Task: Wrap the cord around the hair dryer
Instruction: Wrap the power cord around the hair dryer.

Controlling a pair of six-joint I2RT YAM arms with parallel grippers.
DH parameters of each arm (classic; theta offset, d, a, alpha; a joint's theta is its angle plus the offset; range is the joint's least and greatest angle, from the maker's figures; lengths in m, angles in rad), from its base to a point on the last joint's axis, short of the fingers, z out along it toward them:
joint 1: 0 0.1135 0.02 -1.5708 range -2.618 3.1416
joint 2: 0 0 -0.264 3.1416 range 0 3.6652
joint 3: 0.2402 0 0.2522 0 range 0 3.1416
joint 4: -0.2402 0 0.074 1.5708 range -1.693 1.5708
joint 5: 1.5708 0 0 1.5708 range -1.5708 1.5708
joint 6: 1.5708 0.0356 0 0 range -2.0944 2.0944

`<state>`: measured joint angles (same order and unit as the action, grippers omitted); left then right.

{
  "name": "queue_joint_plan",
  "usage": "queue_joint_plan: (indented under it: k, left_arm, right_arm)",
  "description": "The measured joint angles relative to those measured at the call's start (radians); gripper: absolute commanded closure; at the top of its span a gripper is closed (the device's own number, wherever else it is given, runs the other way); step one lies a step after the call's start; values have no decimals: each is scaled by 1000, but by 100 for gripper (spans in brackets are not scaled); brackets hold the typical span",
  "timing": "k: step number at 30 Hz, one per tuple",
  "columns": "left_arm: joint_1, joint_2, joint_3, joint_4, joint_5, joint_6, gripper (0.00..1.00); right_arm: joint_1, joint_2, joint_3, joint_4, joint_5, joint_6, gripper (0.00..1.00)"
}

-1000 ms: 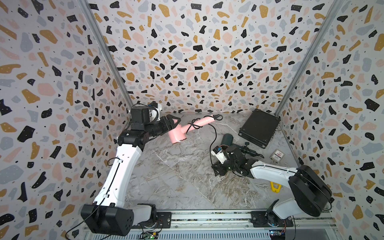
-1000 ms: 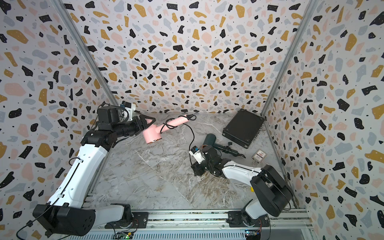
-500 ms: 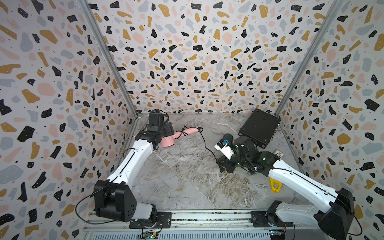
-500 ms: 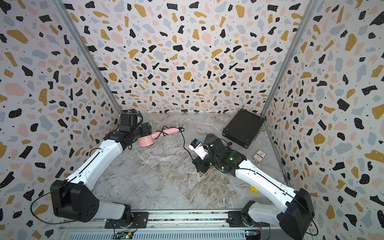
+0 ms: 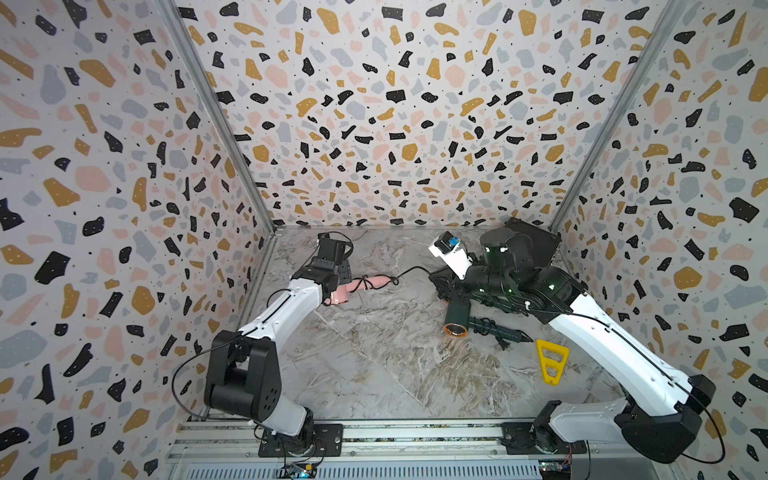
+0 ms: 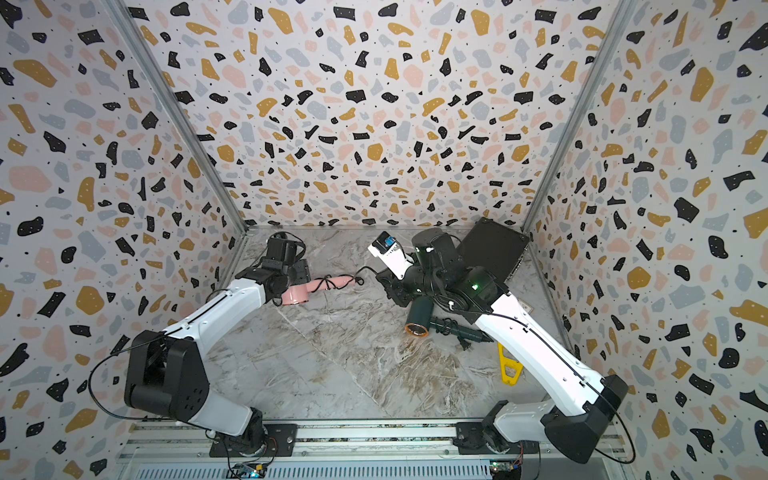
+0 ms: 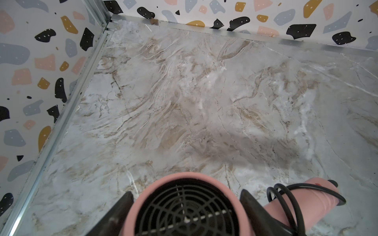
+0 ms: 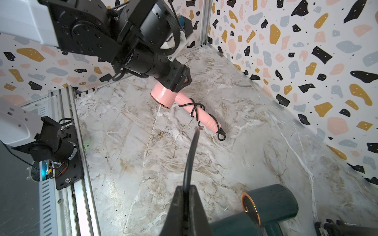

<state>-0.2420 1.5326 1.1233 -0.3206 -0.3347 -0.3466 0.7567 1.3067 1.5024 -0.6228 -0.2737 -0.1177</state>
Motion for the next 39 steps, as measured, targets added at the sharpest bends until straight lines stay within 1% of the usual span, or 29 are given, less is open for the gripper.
queue_joint_plan:
  k: [6,9,13,17,20,24,27,29,32,35,39]
  left_arm:
    - [-35,0,-24,2,-2,44,100]
    - [-51,-26,-23,-46,68,76,100]
    - [-58,-40,-1,-180,283,137,100]
    - [-88,-40,3,-280,481,185,100]
    - [-106,-46,3,-315,645,207,100]
    - [-111,-77,0,-315,875,209,100]
    - [-84,-129,-25,-243,1050,139,100]
    - [-49,-164,-59,-146,1159,51,100]
    - [-1,-198,-116,45,1266,-106,100]
    - [29,-201,-146,201,1305,-242,100]
    - [43,-201,-148,252,1291,-299,100]
  right_arm:
    - [-9,57,92,-22,42,-64,100]
    - [-46,113,151,-20,46,-91,100]
    - [-132,198,211,-2,30,-104,100]
    - [-225,313,274,19,-18,-95,100]
    - [-274,409,320,31,-45,-87,100]
    - [-316,498,328,41,-78,-71,100]
    - [-344,518,292,74,-111,-48,100]
    - [-360,516,253,103,-135,-35,100]
    - [-376,506,171,159,-154,-16,100]
    - [-383,481,49,216,-166,6,100]
    - [-385,430,-118,286,-179,48,100]
